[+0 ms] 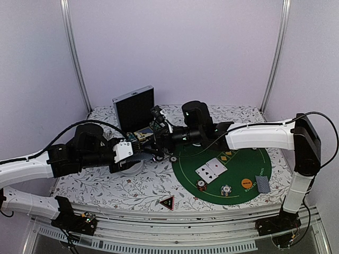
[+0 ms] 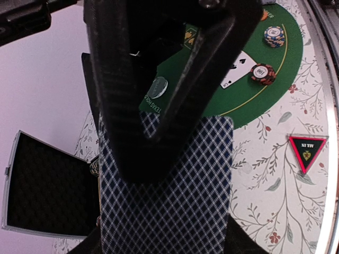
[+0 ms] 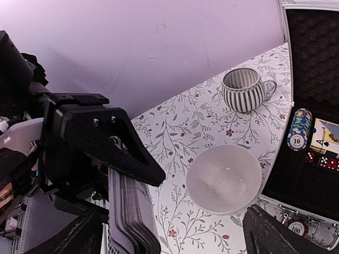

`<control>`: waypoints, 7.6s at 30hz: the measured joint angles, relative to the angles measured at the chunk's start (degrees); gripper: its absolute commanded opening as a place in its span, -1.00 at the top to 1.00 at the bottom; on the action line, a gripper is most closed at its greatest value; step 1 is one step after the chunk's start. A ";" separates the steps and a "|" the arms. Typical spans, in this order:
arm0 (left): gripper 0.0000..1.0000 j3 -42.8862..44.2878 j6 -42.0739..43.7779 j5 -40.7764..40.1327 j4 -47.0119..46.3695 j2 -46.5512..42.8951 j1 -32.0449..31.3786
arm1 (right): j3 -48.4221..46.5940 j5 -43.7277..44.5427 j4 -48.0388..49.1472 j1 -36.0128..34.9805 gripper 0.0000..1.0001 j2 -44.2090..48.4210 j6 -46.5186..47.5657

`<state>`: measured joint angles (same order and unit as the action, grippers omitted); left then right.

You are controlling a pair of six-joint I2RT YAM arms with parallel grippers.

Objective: Distribute texas hold em gaming equipment
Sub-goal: Pick up the poker card from the face-down deck piles, then flop the poker card in the community card area, then pick up the poker card from the face-down deck piles.

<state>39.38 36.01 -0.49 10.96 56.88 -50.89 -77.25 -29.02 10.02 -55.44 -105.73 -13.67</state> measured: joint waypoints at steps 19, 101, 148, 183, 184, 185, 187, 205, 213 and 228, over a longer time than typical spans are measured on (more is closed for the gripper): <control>-0.07 -0.37 -0.02 -1.11 -0.02 0.00 0.00 | -4.15 3.85 -12.20 -0.17 0.15 0.07 6.23; -0.07 -0.55 0.00 -0.17 -0.31 -1.14 0.00 | 27.85 39.17 -22.01 19.63 0.96 8.50 74.79; -0.07 -0.55 0.02 -0.24 -0.33 -1.18 0.00 | 30.75 39.34 -23.67 23.26 0.93 10.84 91.49; -0.07 -0.57 0.04 -0.24 -0.33 -1.18 0.00 | 27.50 31.69 -25.81 22.88 -0.34 26.14 83.73; -0.07 -0.57 0.04 -0.22 -0.33 -1.18 0.00 | 26.73 30.51 -24.00 22.88 -0.52 27.74 80.87; -0.07 -0.57 0.02 -0.22 -0.33 -1.18 0.00 | 26.16 29.44 -21.92 22.88 -0.62 29.46 77.07; -0.07 -0.57 0.02 -0.22 -0.33 -1.18 0.00 | 24.63 27.12 -18.43 22.91 -0.73 32.09 68.87; -0.07 -0.68 0.02 -0.26 -0.50 -1.16 0.00 | -1.01 -0.94 -10.25 5.70 -0.81 8.15 6.99; -0.07 -0.85 0.02 -0.33 -0.83 -1.16 0.00 | -6.10 -3.28 -12.17 0.33 -0.78 -0.68 3.85; -0.07 -0.92 0.02 -0.70 -0.63 -1.16 0.00 | -6.84 1.95 -14.95 0.11 -0.16 -1.99 3.58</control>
<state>38.46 36.03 -1.19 10.33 55.72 -50.89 -84.09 -27.07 -4.93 -55.33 -107.72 -10.09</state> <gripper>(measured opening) 0.535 0.658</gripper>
